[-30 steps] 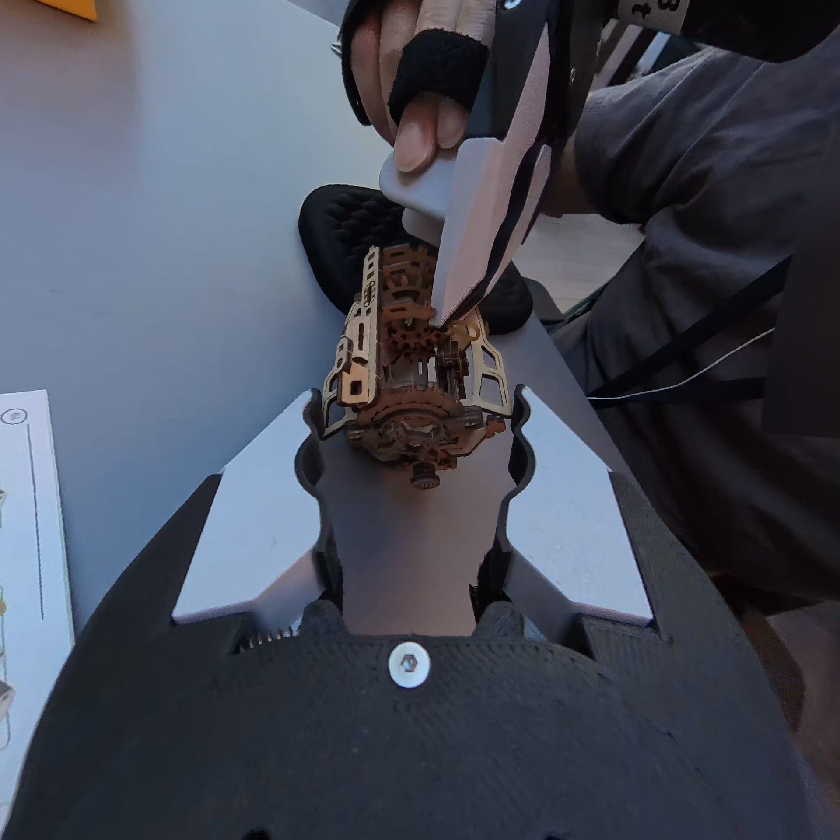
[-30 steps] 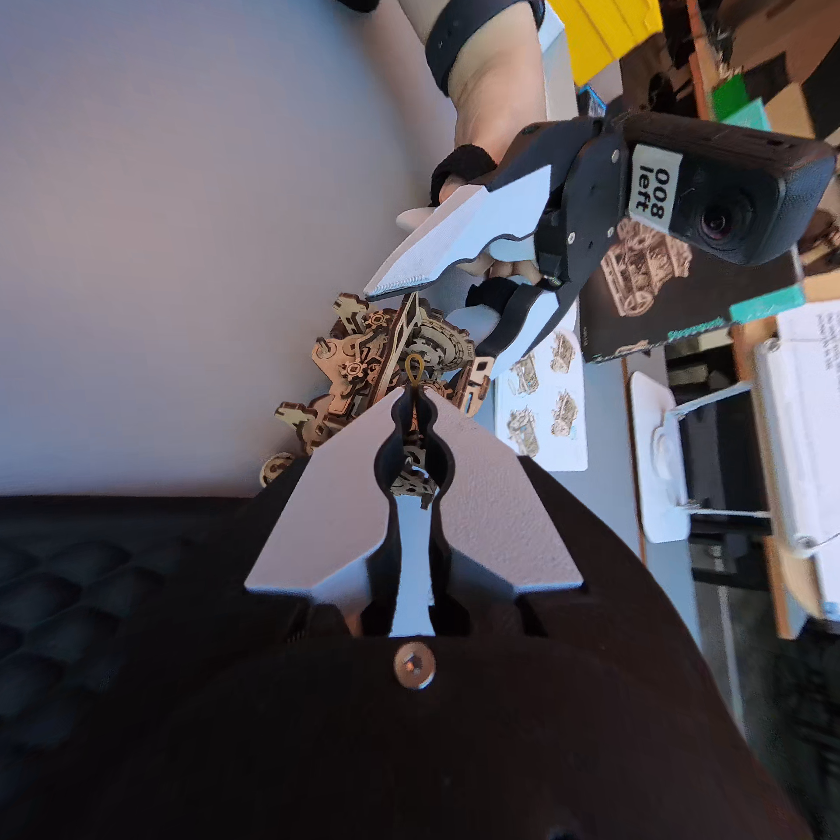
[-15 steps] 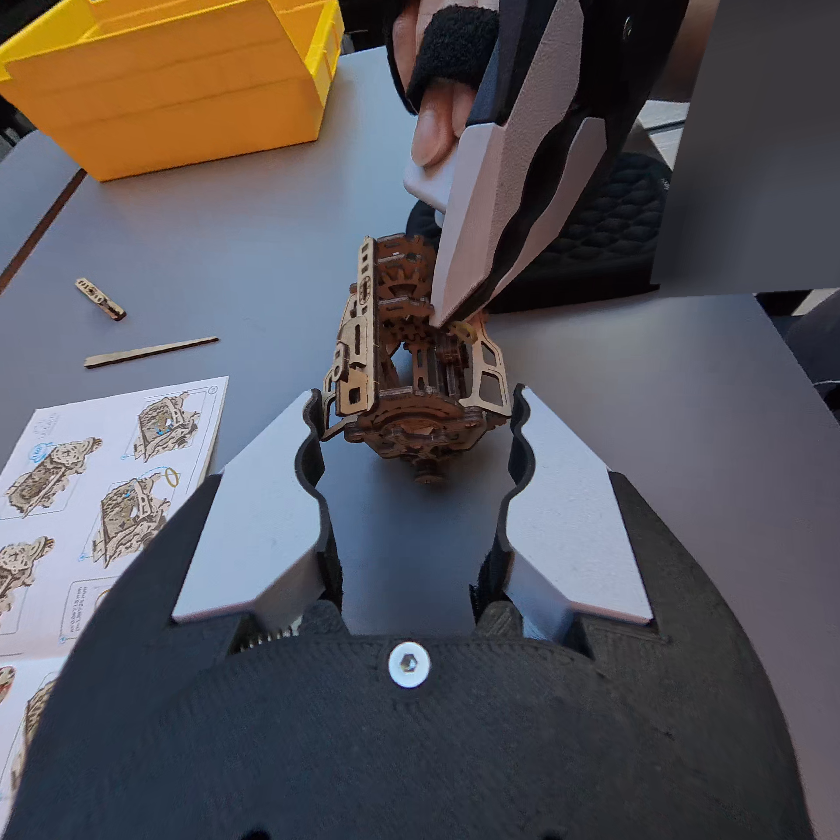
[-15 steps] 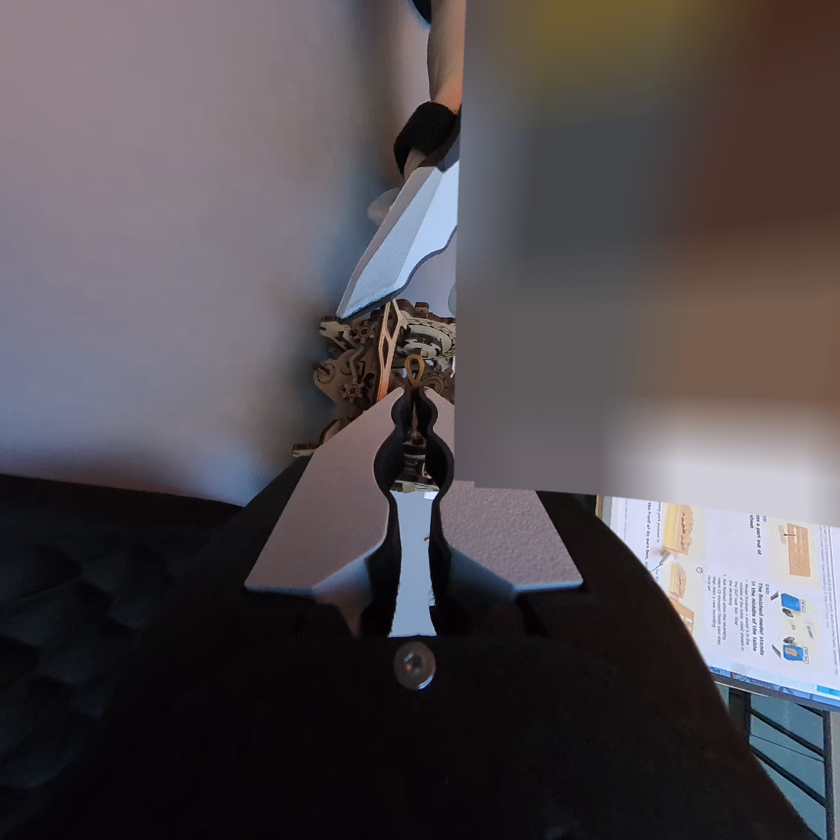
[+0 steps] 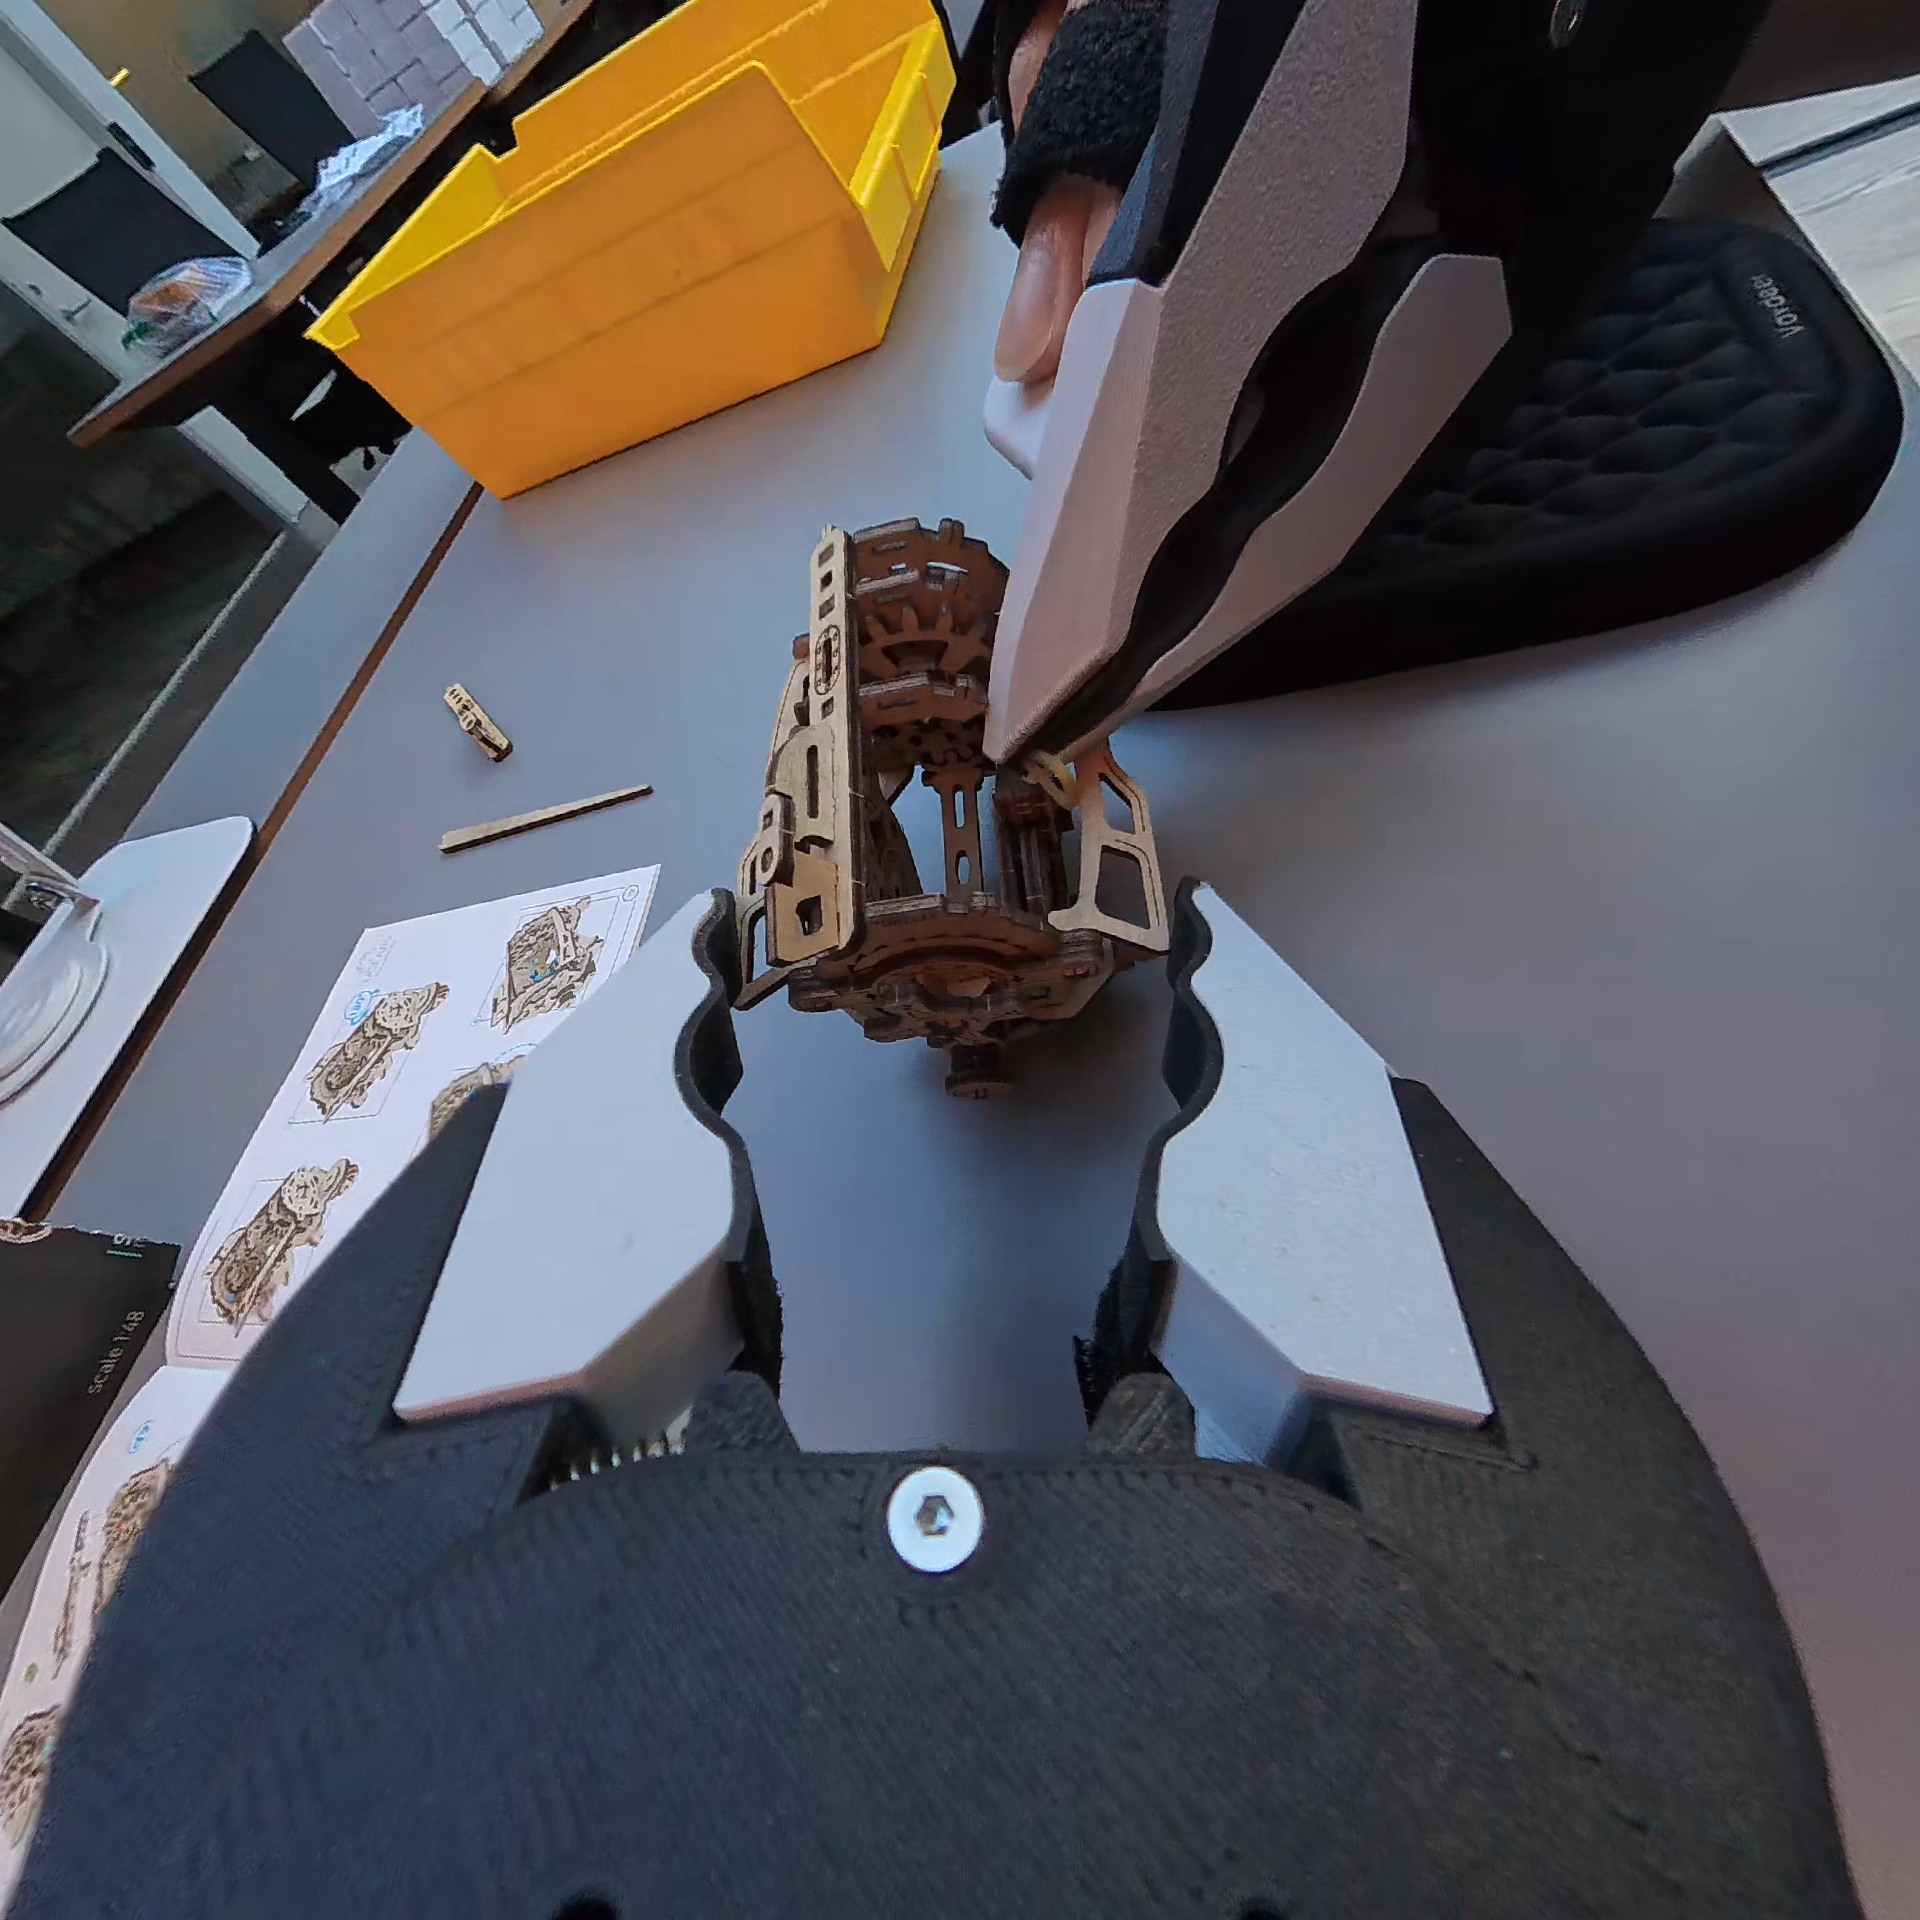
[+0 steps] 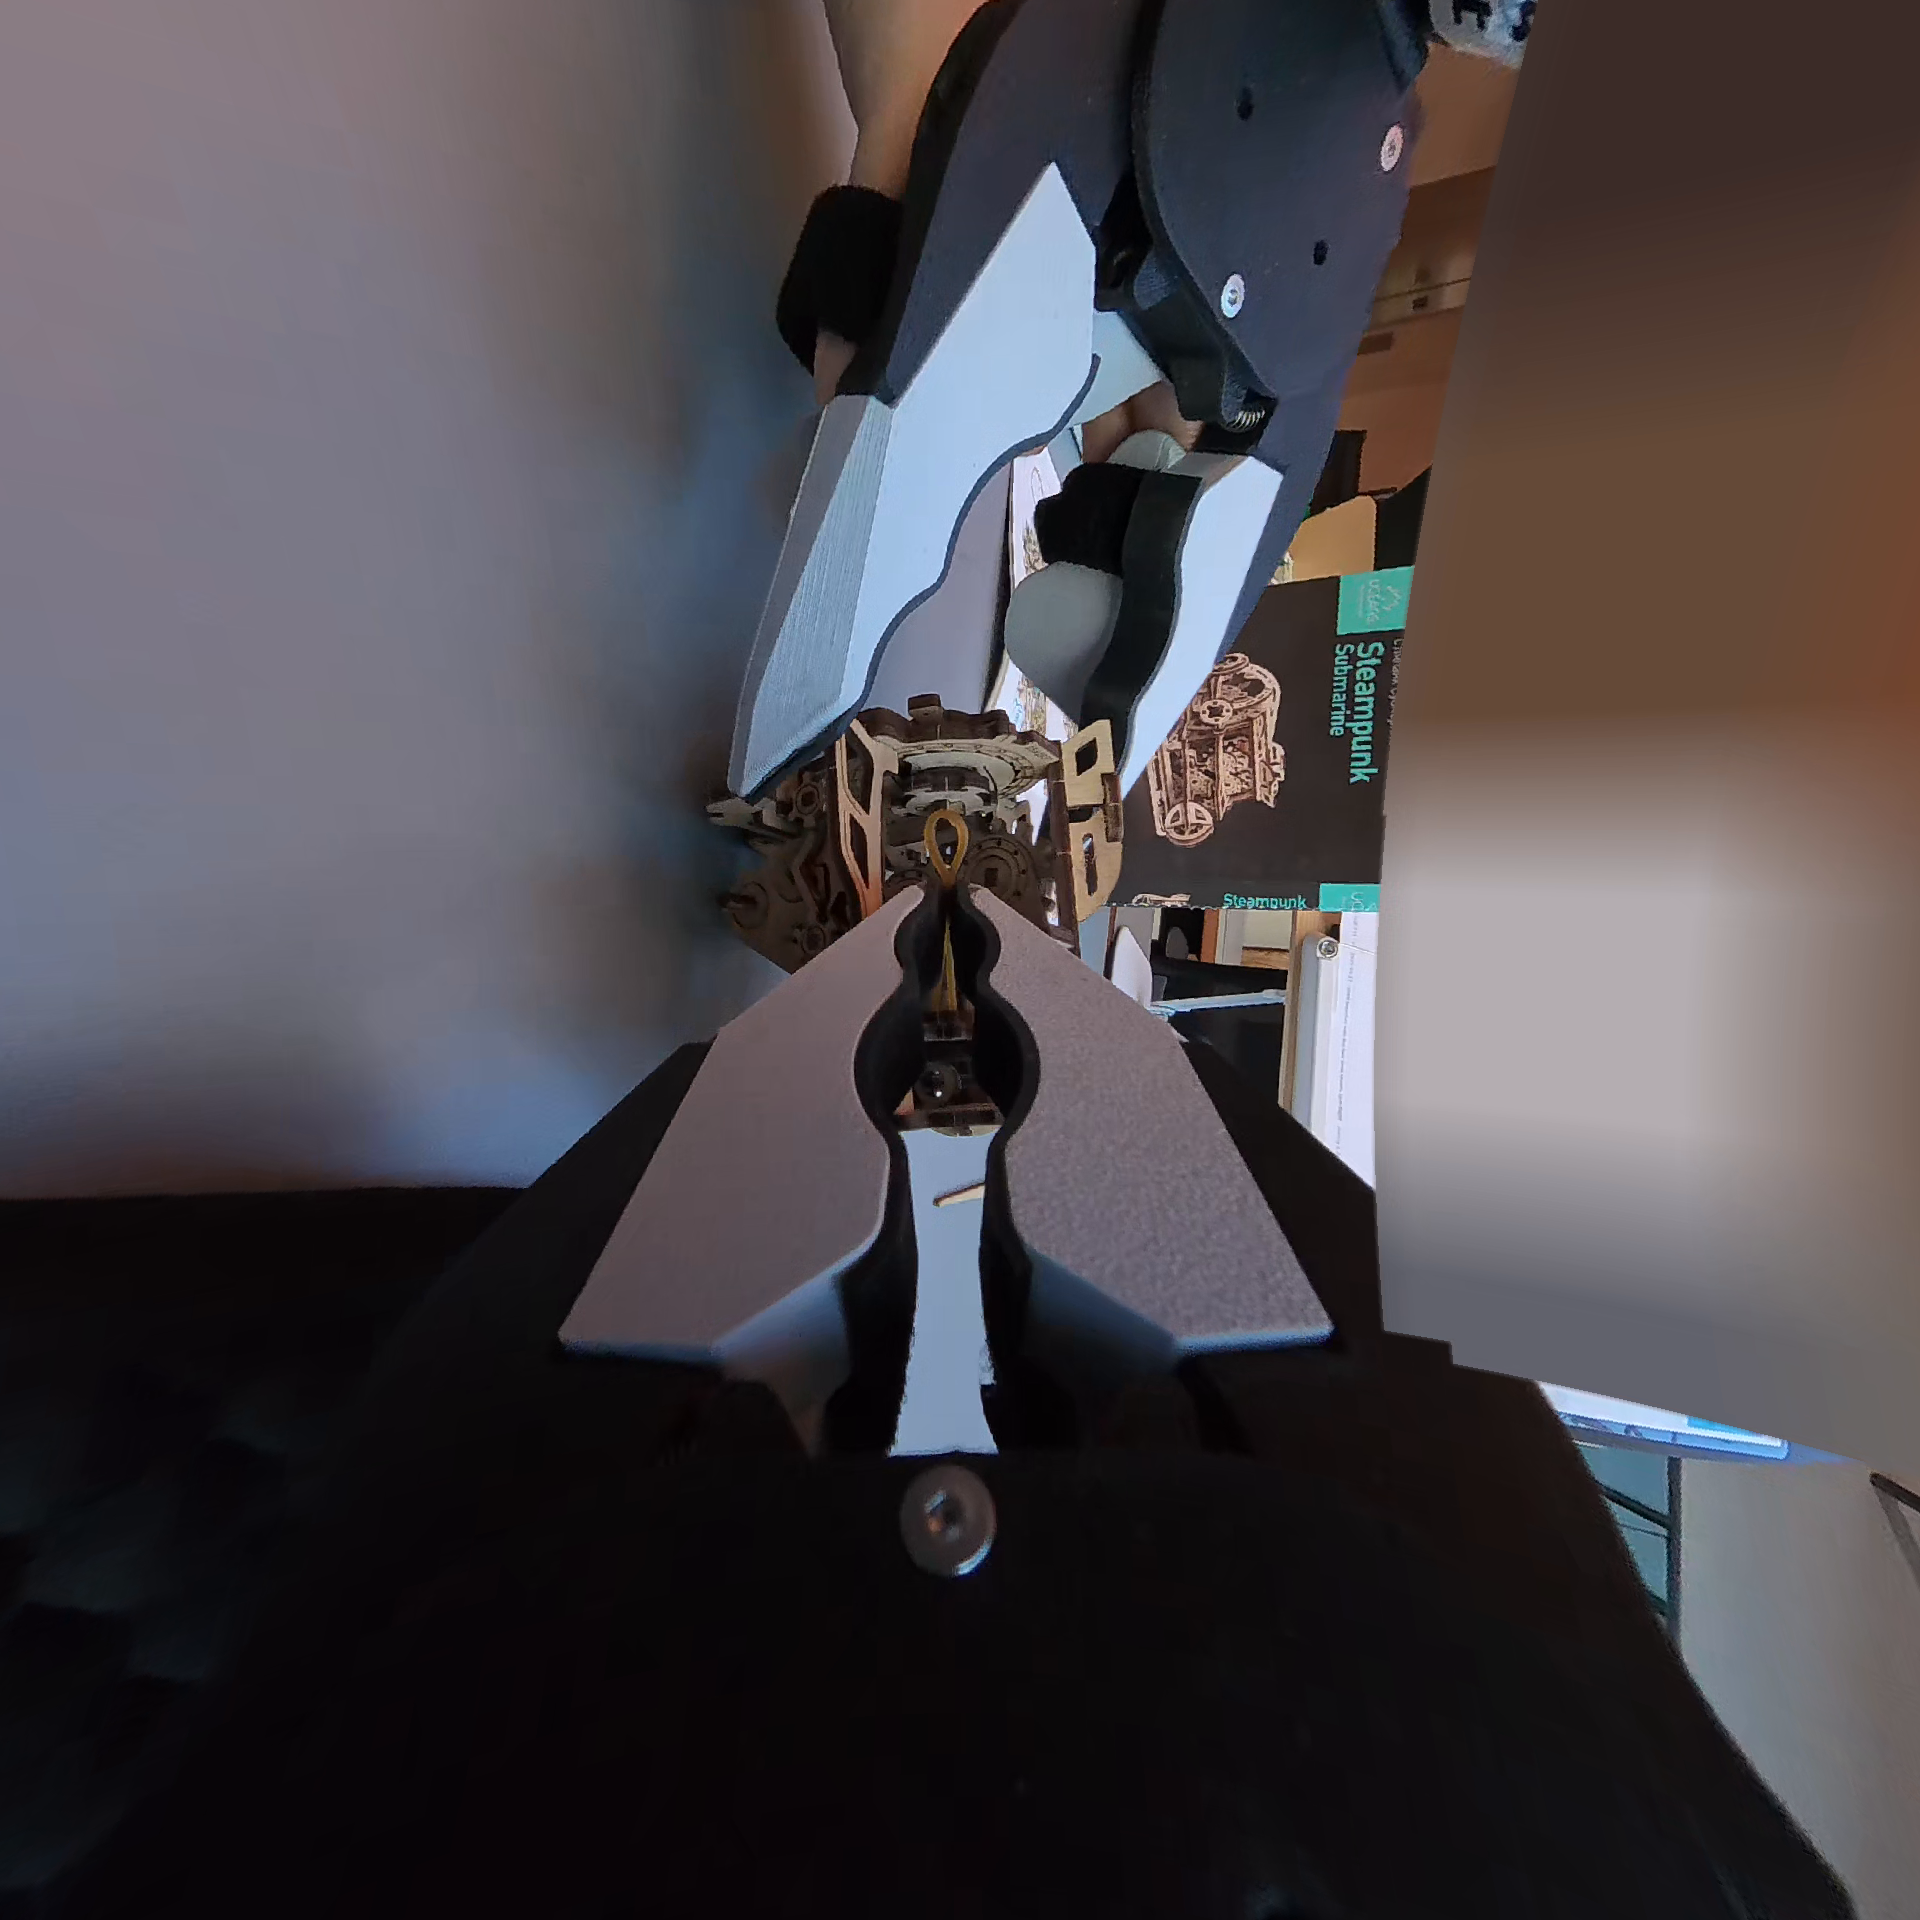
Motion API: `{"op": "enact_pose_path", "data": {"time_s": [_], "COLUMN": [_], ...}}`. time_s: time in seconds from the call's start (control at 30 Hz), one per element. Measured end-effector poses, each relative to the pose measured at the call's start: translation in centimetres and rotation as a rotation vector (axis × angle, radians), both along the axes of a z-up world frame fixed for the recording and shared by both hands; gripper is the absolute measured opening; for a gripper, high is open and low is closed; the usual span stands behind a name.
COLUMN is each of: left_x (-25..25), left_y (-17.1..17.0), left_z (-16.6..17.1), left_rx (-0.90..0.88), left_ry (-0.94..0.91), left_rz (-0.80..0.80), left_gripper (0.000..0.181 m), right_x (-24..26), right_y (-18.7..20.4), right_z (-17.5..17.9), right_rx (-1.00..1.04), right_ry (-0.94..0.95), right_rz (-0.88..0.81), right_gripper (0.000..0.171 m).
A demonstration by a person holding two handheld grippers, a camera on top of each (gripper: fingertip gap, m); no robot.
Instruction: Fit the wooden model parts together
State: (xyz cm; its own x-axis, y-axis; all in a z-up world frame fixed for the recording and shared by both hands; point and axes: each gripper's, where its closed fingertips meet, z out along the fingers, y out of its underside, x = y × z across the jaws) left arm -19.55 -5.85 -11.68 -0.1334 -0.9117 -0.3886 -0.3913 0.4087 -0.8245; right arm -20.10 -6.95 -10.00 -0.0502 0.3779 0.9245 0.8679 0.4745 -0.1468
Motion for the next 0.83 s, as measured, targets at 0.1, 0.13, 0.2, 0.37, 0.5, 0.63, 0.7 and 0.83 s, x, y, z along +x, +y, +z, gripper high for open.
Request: {"op": "enact_pose_path", "data": {"time_s": [0.1,0.13,0.2,0.37,0.5,0.63,0.7,0.83], "left_x": [0.1,0.1,0.2,0.3,0.4,0.5,0.6,0.9], "left_y": [0.1,0.1,0.2,0.3,0.4,0.6,0.6,0.6], "left_z": [0.0,0.0,0.0,0.0,0.1,0.1,0.2,0.2], "left_rx": [0.002,-0.008,-0.034,-0.037,-0.053,-0.104,-0.126,-0.149], "left_ry": [-0.001,-0.003,-0.002,-0.003,-0.006,-0.009,-0.006,0.003], "left_rz": [0.01,0.014,0.021,0.035,0.035,0.039,0.037,0.029], "left_gripper": [0.081,0.081,0.081,0.081,0.081,0.081,0.081,0.081], "right_x": [0.1,0.1,0.2,0.0,0.2,0.1,0.2,0.4], "right_y": [0.1,0.2,0.4,0.7,1.0,1.1,1.2,1.3], "right_z": [0.0,0.0,0.2,0.1,0.0,0.0,0.0,-0.4], "right_rx": [-0.001,-0.008,-0.022,-0.081,-0.068,-0.079,-0.091,-0.143], "right_ry": [0.009,0.014,0.027,0.027,-0.014,-0.032,-0.043,-0.072], "right_rz": [-0.016,-0.024,-0.043,-0.093,-0.109,-0.12,-0.126,-0.153], "right_gripper": [0.0,0.0,0.0,0.0,0.0,0.0,0.0,0.0]}}
